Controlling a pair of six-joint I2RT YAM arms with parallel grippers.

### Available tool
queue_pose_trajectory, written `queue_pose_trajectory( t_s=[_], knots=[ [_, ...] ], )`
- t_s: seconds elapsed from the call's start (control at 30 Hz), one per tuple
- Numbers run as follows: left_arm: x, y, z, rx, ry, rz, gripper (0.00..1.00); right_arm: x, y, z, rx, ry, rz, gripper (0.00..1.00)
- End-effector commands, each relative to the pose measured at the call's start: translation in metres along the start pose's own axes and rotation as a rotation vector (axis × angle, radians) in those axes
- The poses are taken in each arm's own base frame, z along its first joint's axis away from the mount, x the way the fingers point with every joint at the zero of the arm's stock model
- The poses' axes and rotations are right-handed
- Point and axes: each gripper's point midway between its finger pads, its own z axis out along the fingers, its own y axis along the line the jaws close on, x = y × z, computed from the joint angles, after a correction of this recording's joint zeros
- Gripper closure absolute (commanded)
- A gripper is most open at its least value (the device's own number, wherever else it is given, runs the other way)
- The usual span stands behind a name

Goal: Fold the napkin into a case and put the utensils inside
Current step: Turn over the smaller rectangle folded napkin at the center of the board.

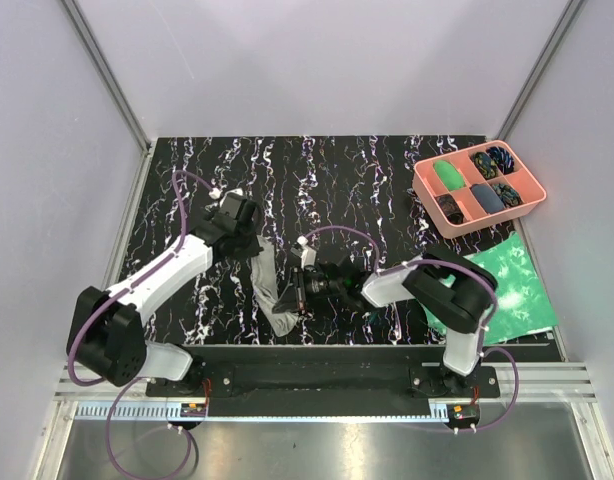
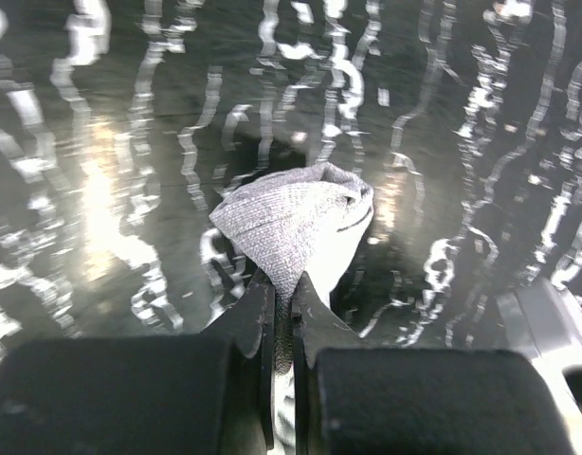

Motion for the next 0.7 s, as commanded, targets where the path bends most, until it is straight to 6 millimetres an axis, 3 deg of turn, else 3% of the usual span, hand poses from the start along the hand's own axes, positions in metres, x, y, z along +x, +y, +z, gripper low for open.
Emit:
queue_pose_trajectory(
  t_s=[0.0,0.07,0.1,0.23,0.37,0.53,0.67],
  knots=[
    [-0.014,0.023,-0.016,-0.167,-0.061,0.024,1.0,-0.014,0.016,0.019,-0.149,-0.012,0.049,0.82],
    [-0.017,0.027,-0.017,-0.232,-0.083,0.041,1.0,-0.018,0.021,0.024,-0.196,-0.013,0.059,0.77],
    [-0.013,0.026,-0.012,-0.258,-0.063,0.055,1.0,-0.015,0.014,0.028,-0.183,-0.003,0.073,0.75],
    [-0.017,0.024,-0.004,-0.377,-0.077,0.106,1.0,-0.013,0.004,0.029,-0.116,0.021,0.056,0.53],
    [-0.025,0.01,0.001,-0.457,-0.099,0.104,1.0,-0.01,-0.014,0.009,0.018,0.0,0.053,0.38],
    [-0.02,0.004,0.014,-0.568,-0.077,0.124,1.0,-0.005,-0.03,-0.017,0.103,-0.028,0.071,0.32],
    [-0.029,-0.018,0.024,-0.619,-0.091,0.121,1.0,0.006,-0.043,-0.033,0.175,-0.028,0.018,0.22]
  ],
)
